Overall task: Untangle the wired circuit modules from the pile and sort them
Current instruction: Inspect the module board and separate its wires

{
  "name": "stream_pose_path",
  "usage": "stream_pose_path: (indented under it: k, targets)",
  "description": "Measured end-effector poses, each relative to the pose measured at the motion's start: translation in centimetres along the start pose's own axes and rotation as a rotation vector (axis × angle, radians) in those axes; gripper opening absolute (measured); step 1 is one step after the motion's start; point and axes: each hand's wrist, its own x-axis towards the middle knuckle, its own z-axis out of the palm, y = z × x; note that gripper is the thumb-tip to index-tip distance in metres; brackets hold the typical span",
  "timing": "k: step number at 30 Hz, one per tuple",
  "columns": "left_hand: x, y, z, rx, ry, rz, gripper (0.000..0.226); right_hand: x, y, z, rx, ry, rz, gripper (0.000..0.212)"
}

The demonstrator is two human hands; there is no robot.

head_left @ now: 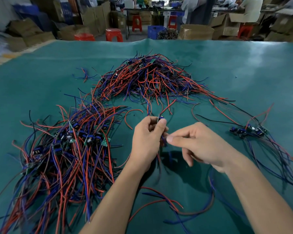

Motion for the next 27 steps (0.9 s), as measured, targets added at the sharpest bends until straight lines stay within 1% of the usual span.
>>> stream_pose_path:
  k: [1,3,5,7,9,12,14,16,18,21,24,27]
  targets:
    - [0.0,0.0,0.0,0.002,-0.013,0.000,0.015,0.0,0.1,0.0,0.012,-0.008,-0.003,0.016]
    - [-0.1,0.1,0.0,0.018,-0.040,0.018,0.011,0.3,0.2,0.1,-0.001,0.081,-0.025,0.018]
    - [-0.1,0.1,-0.1,0.016,-0.059,0.025,0.008,0.9,0.7,0.1,-0.011,0.266,-0.061,0.021]
    - [-0.2,0.0,0.0,-0.005,-0.080,0.004,0.008,1.4,1.2,-0.2,0.080,0.458,-0.056,0.020]
    - [-0.3,-0.1,0.1,0.027,-0.136,0.003,0.010,1.7,1.4,-0.1,0.185,0.568,-0.040,0.016]
    - [-0.5,0.0,0.2,0.145,-0.287,0.062,0.025,2.0,1.5,0.4,0.230,0.598,-0.026,0.020]
    - [-0.6,0.0,0.2,0.187,-0.353,0.063,0.032,2.0,1.7,0.4,0.263,0.604,-0.011,0.020]
    - [-0.6,0.0,0.2,0.191,-0.345,0.041,0.032,2.1,1.8,0.3,0.294,0.612,-0.020,0.017]
    - [-0.6,0.1,0.3,0.196,-0.302,0.021,0.025,2.1,1.8,0.2,0.311,0.630,-0.061,0.018]
    - [-0.6,0.0,0.2,0.209,-0.260,-0.003,0.016,2.1,1.8,-0.1,0.214,0.705,-0.132,0.016]
    - [-0.7,0.0,0.1,0.253,-0.285,-0.007,0.018,2.0,1.8,-0.4,0.142,0.759,-0.151,0.014]
    - [-0.6,0.1,0.0,0.272,-0.309,-0.003,0.018,1.8,1.8,-1.1,0.164,0.852,-0.150,0.020]
